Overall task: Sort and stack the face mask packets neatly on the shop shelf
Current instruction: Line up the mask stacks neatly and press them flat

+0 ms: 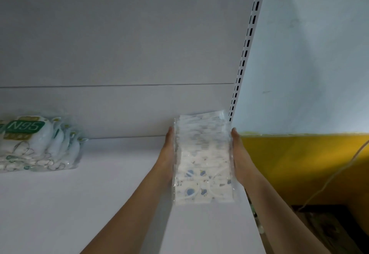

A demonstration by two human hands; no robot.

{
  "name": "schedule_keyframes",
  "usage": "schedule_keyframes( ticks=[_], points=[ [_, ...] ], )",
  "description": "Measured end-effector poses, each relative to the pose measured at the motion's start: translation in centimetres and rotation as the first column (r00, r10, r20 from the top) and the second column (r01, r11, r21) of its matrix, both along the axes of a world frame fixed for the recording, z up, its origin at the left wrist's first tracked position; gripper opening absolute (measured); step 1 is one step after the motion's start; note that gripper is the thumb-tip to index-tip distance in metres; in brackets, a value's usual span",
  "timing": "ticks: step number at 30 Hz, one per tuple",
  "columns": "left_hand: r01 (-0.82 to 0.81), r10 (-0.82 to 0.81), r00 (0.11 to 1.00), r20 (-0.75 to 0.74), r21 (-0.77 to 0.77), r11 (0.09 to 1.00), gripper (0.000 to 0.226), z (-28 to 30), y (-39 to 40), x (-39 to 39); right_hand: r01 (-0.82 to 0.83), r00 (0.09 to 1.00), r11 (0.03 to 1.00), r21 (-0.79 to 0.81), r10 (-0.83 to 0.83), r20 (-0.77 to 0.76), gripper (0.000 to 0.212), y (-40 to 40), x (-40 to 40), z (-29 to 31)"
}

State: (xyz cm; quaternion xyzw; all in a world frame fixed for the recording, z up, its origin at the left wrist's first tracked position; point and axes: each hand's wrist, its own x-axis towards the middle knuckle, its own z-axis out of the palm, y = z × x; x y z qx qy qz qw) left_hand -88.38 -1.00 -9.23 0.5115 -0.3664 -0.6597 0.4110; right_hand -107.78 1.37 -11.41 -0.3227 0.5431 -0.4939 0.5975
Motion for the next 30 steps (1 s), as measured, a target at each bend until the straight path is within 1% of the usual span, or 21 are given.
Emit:
schedule_keyframes(
  ticks=[2,3,4,6,8,10,11,13,14,15,17,19,20,21,23,25,26,27,28,29,30],
  points=[
    [0.020,-0.019,1.000,0.025,-0.013,1.000,0.039,0.1,0.1,0.0,-0.009,1.000,1.000,-0.016,0.009,0.008,0.095,0.2,-0.1,0.3],
    [0.006,-0.005,0.999,0.042,-0.020,1.000,0.034,0.2,0.1,0.1,0.006,1.000,1.000,-0.030,-0.006,-0.011,0.096,0.3,-0.3,0.3],
    [0.011,-0.009,0.999,0.045,-0.038,0.999,0.040,0.4,0.1,0.3,0.041,0.996,0.999,-0.036,-0.044,-0.074,0.100,0.4,-0.4,0.1],
    [0.027,-0.025,0.999,0.035,-0.041,0.999,0.063,-0.7,0.2,0.7,0.098,0.976,0.995,-0.033,-0.102,-0.194,0.100,0.9,-0.3,0.0],
    [0.043,-0.041,0.998,0.051,-0.028,0.999,0.079,-0.4,1.1,0.2,0.058,0.984,0.998,-0.022,-0.061,-0.165,0.103,1.6,0.1,-0.1],
    [0.054,-0.054,0.999,0.002,-0.005,0.999,0.096,0.1,1.9,-0.3,0.038,0.991,0.999,-0.013,-0.039,-0.125,0.097,1.8,0.3,-0.1],
    [0.044,-0.044,0.999,-0.012,-0.007,0.999,0.093,0.2,2.0,-0.4,0.048,0.988,0.999,-0.022,-0.050,-0.143,0.092,1.9,0.1,-0.1],
    [0.029,-0.030,0.999,-0.024,-0.048,0.998,0.067,0.0,2.0,-0.3,0.076,0.972,0.996,-0.049,-0.085,-0.220,0.078,2.3,-0.1,0.1],
    [0.031,-0.032,0.999,-0.031,-0.044,0.999,0.061,-0.2,2.0,-0.2,0.072,0.967,0.996,-0.048,-0.081,-0.241,0.075,2.5,-0.2,0.0],
    [0.058,-0.060,0.997,-0.052,-0.038,0.998,0.060,-0.7,2.1,-0.2,0.062,0.967,0.997,-0.037,-0.069,-0.244,0.075,2.8,-0.2,0.0],
    [0.116,-0.116,0.993,-0.032,-0.026,0.993,0.062,-0.9,2.6,-0.3,0.036,0.967,0.999,-0.039,-0.044,-0.249,0.075,3.0,0.0,0.1],
    [0.103,-0.103,0.995,-0.017,0.004,0.995,0.062,-1.6,2.9,0.2,0.053,0.955,0.998,-0.046,-0.064,-0.289,0.070,3.3,-0.1,0.2],
    [0.081,-0.081,0.997,-0.003,0.020,0.996,0.059,-1.9,2.8,0.3,0.059,0.949,0.997,-0.052,-0.072,-0.308,0.068,3.4,-0.3,0.1],
    [0.074,-0.074,0.997,-0.018,0.027,0.997,0.053,-2.1,2.9,0.5,0.059,0.946,0.997,-0.047,-0.071,-0.315,0.068,3.7,-0.4,0.1],
    [0.113,-0.113,0.994,-0.009,0.001,0.994,0.050,-2.1,3.3,0.2,0.049,0.957,0.999,-0.020,-0.053,-0.285,0.066,4.1,-0.5,0.1],
    [0.103,-0.103,0.994,0.027,-0.002,0.995,0.042,-2.4,3.4,0.1,0.052,0.961,0.999,-0.015,-0.054,-0.271,0.065,4.3,-0.5,0.1],
    [0.087,-0.087,0.995,0.038,-0.003,0.996,0.043,-2.3,3.5,0.4,0.057,0.948,0.998,-0.025,-0.061,-0.312,0.066,4.3,-0.6,0.1],
    [0.074,-0.073,0.996,0.055,-0.008,0.997,0.055,-2.9,2.9,0.8,0.060,0.927,0.997,-0.042,-0.072,-0.368,0.067,4.4,-0.6,0.2],
    [0.080,-0.078,0.995,0.062,-0.032,0.996,0.072,-3.4,2.5,1.0,0.055,0.910,0.997,-0.056,-0.073,-0.408,0.069,4.5,-0.7,0.3],
    [0.089,-0.085,0.994,0.067,-0.047,0.995,0.081,-3.6,2.3,1.1,0.045,0.906,0.997,-0.060,-0.066,-0.418,0.070,4.6,-0.7,0.4],
    [0.108,-0.104,0.993,0.061,-0.065,0.992,0.074,-3.5,2.2,1.1,0.030,0.917,0.998,-0.061,-0.051,-0.395,0.070,4.7,-0.6,0.6]
  ],
)
